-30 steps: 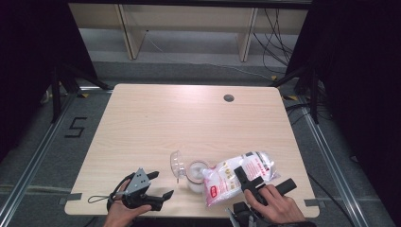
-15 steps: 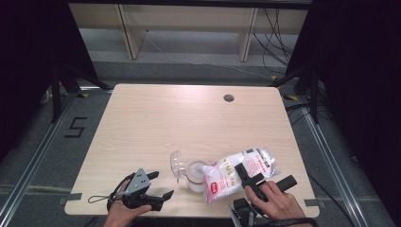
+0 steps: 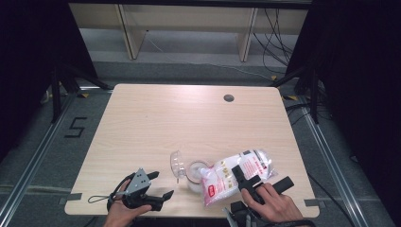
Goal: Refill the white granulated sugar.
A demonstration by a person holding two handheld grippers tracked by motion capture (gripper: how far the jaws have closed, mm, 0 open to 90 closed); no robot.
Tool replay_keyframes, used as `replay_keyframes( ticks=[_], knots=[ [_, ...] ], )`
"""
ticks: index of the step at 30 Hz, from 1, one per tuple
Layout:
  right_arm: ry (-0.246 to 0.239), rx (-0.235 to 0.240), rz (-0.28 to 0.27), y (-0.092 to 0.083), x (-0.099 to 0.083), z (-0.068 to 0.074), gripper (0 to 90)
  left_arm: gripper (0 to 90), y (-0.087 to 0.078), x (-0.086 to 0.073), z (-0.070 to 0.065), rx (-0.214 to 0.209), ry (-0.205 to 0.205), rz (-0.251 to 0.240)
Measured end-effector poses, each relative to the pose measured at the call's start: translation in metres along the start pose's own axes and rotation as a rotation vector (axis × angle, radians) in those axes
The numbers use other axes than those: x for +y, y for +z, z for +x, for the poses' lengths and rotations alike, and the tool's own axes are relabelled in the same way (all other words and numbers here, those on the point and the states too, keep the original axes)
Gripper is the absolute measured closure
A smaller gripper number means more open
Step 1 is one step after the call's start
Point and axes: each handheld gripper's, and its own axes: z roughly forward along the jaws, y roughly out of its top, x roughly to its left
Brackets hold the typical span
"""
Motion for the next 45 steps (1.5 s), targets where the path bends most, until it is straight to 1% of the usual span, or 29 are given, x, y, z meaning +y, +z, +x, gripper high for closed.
replay_keyframes(
  ticks=[1,4,6,8,10,11,12,13,15,16,18,20,22,23,24,25,26,28,33,35,36,37,38,39,40,42,43,44,45],
  knots=[
    [-0.032,-0.015,0.0,0.0005,-0.0005,-0.0015,73.9,15.8,-0.0002,-0.0001,-0.001,0.002,-0.015,0.001],
    [-0.026,-0.018,0.002,0.0005,-0.0014,-0.0017,73.9,15.8,-0.0005,0.0005,0.0017,-0.004,0.02,-0.001],
    [-0.022,-0.019,0.005,0.0004,-0.0036,-0.0008,73.9,15.8,-0.0002,0.0003,0.0018,-0.004,0.017,-0.002],
    [-0.022,0.015,0.021,-0.0001,-0.0058,-0.0012,74.0,15.8,0.0002,0.0003,0.0008,-0.006,0.01,-0.009],
    [-0.02,0.007,0.024,-0.0016,-0.0076,0.0008,74.0,15.8,-0.0007,0.0006,0.0019,-0.004,0.022,-0.001],
    [-0.015,0.019,0.029,-0.0028,-0.0077,0.0013,74.0,15.8,-0.0007,0.0006,0.0018,-0.004,0.02,-0.002],
    [-0.02,0.016,0.032,-0.0039,-0.0076,0.0017,74.0,15.8,-0.0005,0.0002,0.0013,-0.004,0.009,-0.003],
    [-0.02,0.023,0.029,-0.0053,-0.0069,0.0022,74.1,15.8,-0.0001,-0.0003,0.0,0.0,-0.013,-0.004],
    [-0.023,0.022,0.023,-0.0059,-0.0058,0.0029,74.1,15.8,-0.0002,0.0003,0.0004,-0.001,0.01,0.0],
    [-0.026,0.024,0.021,-0.0056,-0.0047,0.0026,74.1,15.8,0.0001,-0.0003,-0.001,-0.004,-0.013,-0.002],
    [-0.022,0.016,0.018,-0.0052,-0.0027,0.0027,74.1,15.8,-0.0001,-0.0001,-0.0009,-0.003,-0.013,-0.004],
    [-0.036,0.023,0.009,-0.0037,-0.001,0.0001,74.2,15.8,0.0002,0.0004,0.0007,-0.002,0.011,-0.006],
    [-0.029,0.011,0.005,-0.0021,0.0002,-0.0011,74.2,15.8,-0.0002,0.0001,0.0001,-0.001,0.004,0.001],
    [-0.024,0.016,0.003,-0.0009,0.0004,-0.0024,74.2,15.8,-0.0002,-0.0001,-0.0012,0.0,-0.014,0.0],
    [-0.029,-0.011,-0.003,0.0003,-0.0001,-0.0019,74.2,15.8,0.0,-0.0001,-0.0009,-0.005,-0.013,-0.003],
    [-0.027,0.013,0.002,0.0003,-0.0006,-0.0029,74.2,15.8,-0.0002,-0.0001,-0.0009,-0.005,-0.012,-0.003],
    [-0.027,0.008,0.003,0.0006,-0.0016,-0.0027,74.2,15.8,-0.0001,-0.0001,-0.0006,-0.004,-0.011,-0.003],
    [-0.023,0.016,0.014,-0.0002,-0.0046,-0.0021,74.3,15.8,0.0004,0.0003,0.0007,-0.007,0.008,-0.009],
    [-0.012,0.019,0.034,-0.0049,-0.0092,0.0009,74.3,15.8,-0.0012,0.001,0.002,-0.003,0.026,0.001],
    [-0.023,0.025,0.034,-0.0069,-0.0093,0.0019,74.4,15.8,-0.0009,0.0009,0.0018,-0.007,0.021,-0.003],
    [-0.015,0.029,0.033,-0.0073,-0.0089,0.0024,74.4,15.8,-0.0006,0.0007,0.0017,-0.006,0.02,-0.001],
    [-0.014,0.027,0.031,-0.0071,-0.0085,0.0023,74.4,15.8,0.0001,0.0005,0.0005,-0.007,0.008,-0.01],
    [-0.021,0.027,0.029,-0.0067,-0.0077,0.002,74.4,15.8,-0.0007,0.0002,-0.0001,-0.008,-0.007,0.004],
    [-0.019,0.03,0.033,-0.0068,-0.0066,0.0018,74.4,15.8,-0.0005,0.0002,-0.0008,-0.006,-0.011,-0.005],
    [-0.026,0.015,0.022,-0.0063,-0.0059,0.0015,74.4,15.8,-0.0005,0.0004,-0.0004,-0.005,-0.007,-0.006],
    [-0.02,0.012,0.016,-0.0055,-0.0037,0.0004,74.5,15.8,0.0005,-0.0001,-0.0005,-0.004,-0.016,-0.01],
    [-0.029,0.009,0.011,-0.0046,-0.0024,-0.0007,74.5,15.8,0.0001,-0.0001,-0.0004,0.0,-0.007,-0.001],
    [-0.029,0.019,0.008,-0.0034,-0.0012,-0.0017,74.5,15.8,0.0,-0.0001,-0.0012,-0.001,-0.014,0.002],
    [-0.033,0.015,0.002,-0.0017,-0.0006,-0.0024,74.5,15.8,0.0001,0.0001,-0.0008,-0.007,-0.004,0.0]
  ],
)
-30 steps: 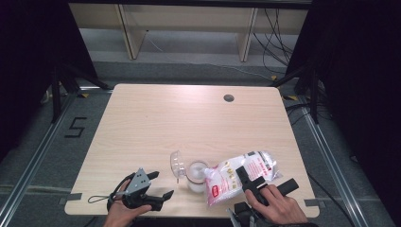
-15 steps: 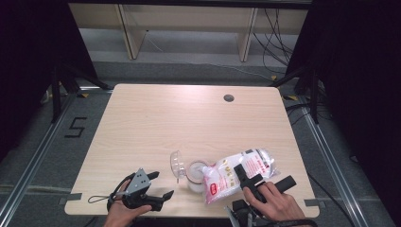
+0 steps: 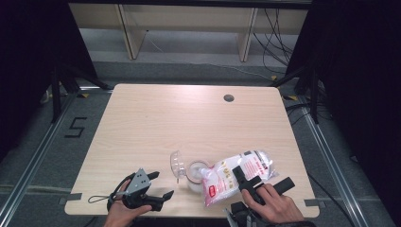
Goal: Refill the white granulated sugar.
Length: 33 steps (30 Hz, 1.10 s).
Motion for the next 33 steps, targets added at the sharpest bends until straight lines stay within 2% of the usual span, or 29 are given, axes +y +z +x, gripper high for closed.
replay_keyframes(
  ticks=[4,7,8,9,13,20,24,25,26,27,29,30,33],
  knots=[
    [0.008,0.003,-0.002,0.005,-0.002,0.001,74.6,15.8,0.0,0.0,0.0,0.001,-0.01,-0.003],
    [0.011,0.01,0.019,0.004,-0.006,0.003,74.6,15.8,-0.001,0.001,0.002,-0.001,0.024,-0.001],
    [0.018,0.014,0.025,0.003,-0.007,0.004,74.7,15.8,-0.001,0.001,0.002,-0.003,0.02,0.0],
    [0.013,0.011,0.028,0.001,-0.008,0.005,74.7,15.8,0.0,0.0,0.0,0.002,-0.011,-0.004],
    [0.012,0.011,0.018,-0.004,-0.005,0.009,74.7,15.8,0.0,0.0,0.0,0.002,-0.006,-0.004],
    [0.007,0.005,0.004,-0.002,0.001,0.003,75.0,15.8,0.0,0.0,0.0,0.006,-0.011,0.001],
    [-0.007,0.011,-0.003,0.001,0.003,-0.001,75.0,15.8,0.0,0.0,0.001,0.003,-0.003,-0.005],
    [-0.007,0.009,-0.005,0.001,0.002,-0.001,75.1,15.8,-0.001,0.0,0.002,0.003,0.025,-0.001],
    [-0.017,0.01,-0.005,0.001,0.002,-0.002,75.1,15.8,0.0,0.0,0.001,0.007,-0.01,-0.003],
    [0.002,0.007,-0.003,0.001,0.001,-0.001,75.1,15.8,0.0,0.0,0.001,0.007,-0.009,-0.003],
    [-0.005,0.01,0.007,0.0,-0.001,-0.001,75.1,15.8,0.0,0.0,0.001,0.009,0.002,0.003],
    [-0.011,0.008,0.013,0.0,-0.002,-0.002,75.1,15.8,0.001,-0.001,0.0,0.003,-0.009,0.0],
    [-0.004,0.008,0.021,0.0,-0.003,-0.001,75.1,15.9,0.0,0.0,0.0,0.003,-0.003,0.0]
  ],
)
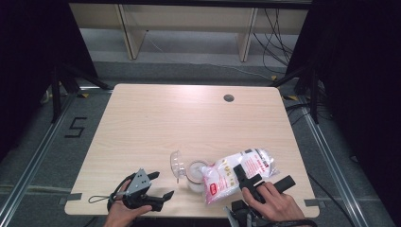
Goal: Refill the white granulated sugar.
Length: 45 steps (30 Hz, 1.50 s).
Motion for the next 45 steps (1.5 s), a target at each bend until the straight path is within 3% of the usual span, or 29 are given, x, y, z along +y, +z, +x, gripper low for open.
replay_keyframes(
  ticks=[2,4,7,8,11,19,20,21,23,24,28,29,34,35,45],
  knots=[
    [-0.011,-0.006,-0.005,-0.0003,0.0006,0.0007,75.2,15.8,-0.0004,0.0001,0.0005,0.002,-0.001,-0.002],
    [-0.012,-0.011,-0.012,-0.0008,0.0006,0.0008,75.2,15.9,-0.0008,0.0005,0.0027,0.001,0.029,0.0],
    [-0.012,-0.008,-0.008,-0.0006,0.0006,0.0008,75.3,15.9,-0.0007,0.0005,0.0018,0.003,0.025,0.003],
    [-0.013,-0.007,-0.008,-0.0004,0.0004,0.001,75.3,15.9,-0.0006,-0.0001,-0.0003,0.006,-0.007,0.002],
    [-0.032,-0.002,-0.01,-0.0001,0.0002,0.0012,75.3,15.8,-0.0005,0.0005,0.002,0.005,0.025,-0.001],
    [-0.022,0.003,-0.01,0.0005,0.0002,0.0023,75.5,15.9,-0.0003,0.0002,0.0014,0.005,0.014,-0.002],
    [-0.021,0.003,-0.01,0.0006,0.0002,0.0027,75.5,15.9,-0.0008,0.0005,0.0024,0.004,0.027,0.004],
    [-0.045,0.011,-0.011,0.0008,-0.0001,0.0021,75.5,15.9,-0.0007,0.0004,0.0024,0.005,0.024,0.003],
    [-0.009,0.012,-0.009,0.0019,0.0009,0.0045,75.5,15.9,-0.0008,0.0003,0.0029,0.009,0.026,0.006],
    [-0.048,0.013,-0.013,0.0028,0.0002,0.0025,75.5,15.8,-0.0004,0.0002,0.0024,0.005,0.019,0.001],
    [-0.023,0.009,-0.002,0.0016,0.0004,0.0028,75.8,15.9,0.0003,0.0003,0.0014,0.003,0.014,-0.004],
    [-0.054,-0.001,-0.011,0.002,-0.0006,0.0004,75.8,15.9,0.0003,0.0002,0.0013,0.004,0.014,-0.003],
    [-0.012,-0.005,0.001,0.0001,-0.0001,0.0012,76.3,15.8,0.0003,0.0002,0.0014,0.004,0.014,-0.004],
    [-0.043,-0.006,-0.007,0.001,-0.0008,-0.0008,76.4,15.9,0.0004,0.0001,0.0013,0.004,0.013,-0.003],
    [-0.074,-0.007,0.012,0.002,-0.0021,-0.0015,76.6,15.9,0.0002,-0.0001,0.0022,0.001,0.021,0.002]
  ],
)
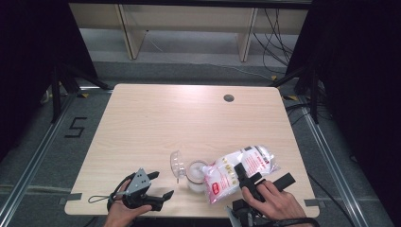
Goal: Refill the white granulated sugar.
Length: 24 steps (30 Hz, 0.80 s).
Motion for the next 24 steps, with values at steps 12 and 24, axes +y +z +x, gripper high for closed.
replay_keyframes(
  ticks=[12,24],
  knots=[
    [0.001,-0.005,-0.008,0.0025,0.0007,-0.0011,76.7,15.9,-0.0007,0.0005,-0.0003,0.003,0.002,-0.001],
    [0.004,-0.011,-0.013,0.0022,-0.0016,-0.0017,76.9,15.9,-0.0008,0.0006,-0.0003,0.003,0.003,-0.001]
  ],
)
